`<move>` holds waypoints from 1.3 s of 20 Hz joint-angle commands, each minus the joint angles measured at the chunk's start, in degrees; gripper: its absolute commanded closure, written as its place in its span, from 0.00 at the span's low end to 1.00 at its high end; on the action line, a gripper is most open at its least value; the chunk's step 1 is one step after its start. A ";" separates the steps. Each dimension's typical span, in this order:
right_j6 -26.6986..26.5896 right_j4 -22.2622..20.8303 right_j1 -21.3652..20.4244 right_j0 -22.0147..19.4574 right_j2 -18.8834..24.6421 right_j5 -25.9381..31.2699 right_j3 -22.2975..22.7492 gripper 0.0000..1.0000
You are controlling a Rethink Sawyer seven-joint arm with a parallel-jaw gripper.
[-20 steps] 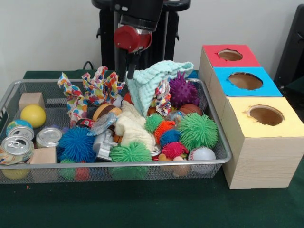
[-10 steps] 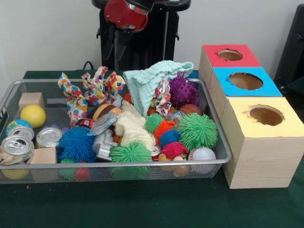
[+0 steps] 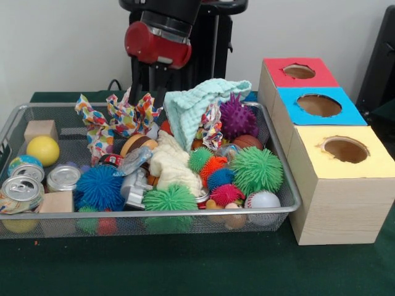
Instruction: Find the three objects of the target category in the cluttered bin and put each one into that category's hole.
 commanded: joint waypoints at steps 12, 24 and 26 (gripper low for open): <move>16.79 13.48 5.34 0.43 -5.20 -4.44 -1.79 0.00; 19.31 10.67 8.69 12.59 -20.33 -13.79 -9.05 0.00; 19.00 12.00 8.79 14.50 -22.60 -15.82 -9.94 0.00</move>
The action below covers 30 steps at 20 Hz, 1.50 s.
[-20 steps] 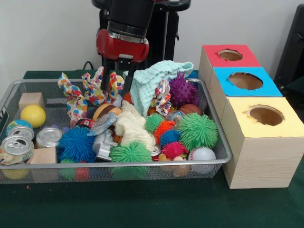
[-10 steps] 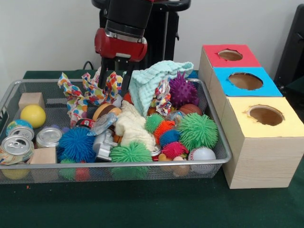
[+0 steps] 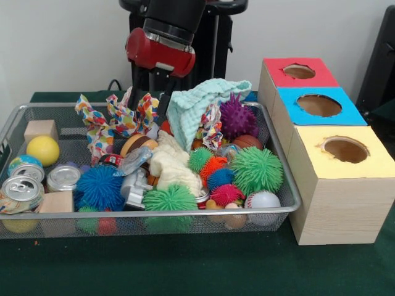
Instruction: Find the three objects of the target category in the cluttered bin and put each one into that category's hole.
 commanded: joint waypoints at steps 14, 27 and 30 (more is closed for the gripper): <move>10.09 7.77 8.19 3.33 -9.24 -18.09 -6.16 0.00; 8.43 14.91 20.83 5.09 -15.52 -23.79 -10.80 0.00; 8.32 15.42 22.88 4.88 -15.50 -24.63 -10.79 0.00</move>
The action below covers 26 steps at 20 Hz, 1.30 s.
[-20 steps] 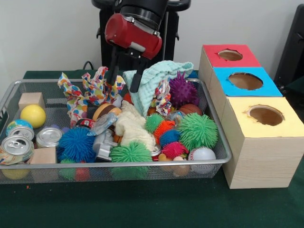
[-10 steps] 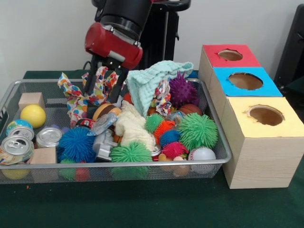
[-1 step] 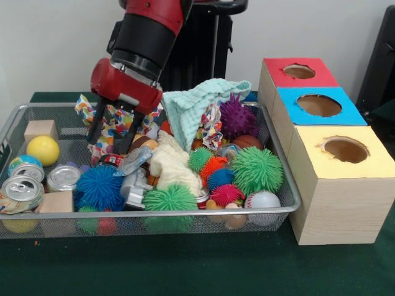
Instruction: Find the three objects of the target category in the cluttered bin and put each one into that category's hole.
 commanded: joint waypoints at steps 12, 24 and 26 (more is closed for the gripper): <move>7.96 1.31 5.09 -2.14 4.89 2.38 -0.77 0.00; 6.50 -1.18 -0.29 -2.74 7.31 5.60 2.45 0.00; 5.83 -1.92 -2.27 -3.04 8.13 6.74 3.32 0.00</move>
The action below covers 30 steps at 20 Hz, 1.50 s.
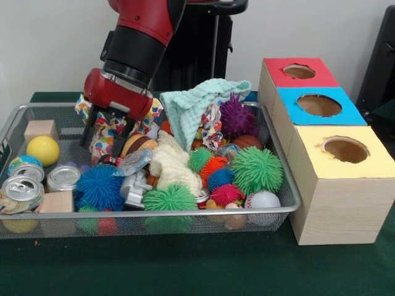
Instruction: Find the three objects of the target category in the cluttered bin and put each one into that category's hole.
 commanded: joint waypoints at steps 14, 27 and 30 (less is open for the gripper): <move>6.41 0.15 -8.12 0.85 9.82 12.80 5.38 0.00; 13.04 8.03 -4.03 10.07 2.56 10.19 7.04 0.00; 12.16 8.58 -2.98 9.69 2.76 9.49 6.51 0.00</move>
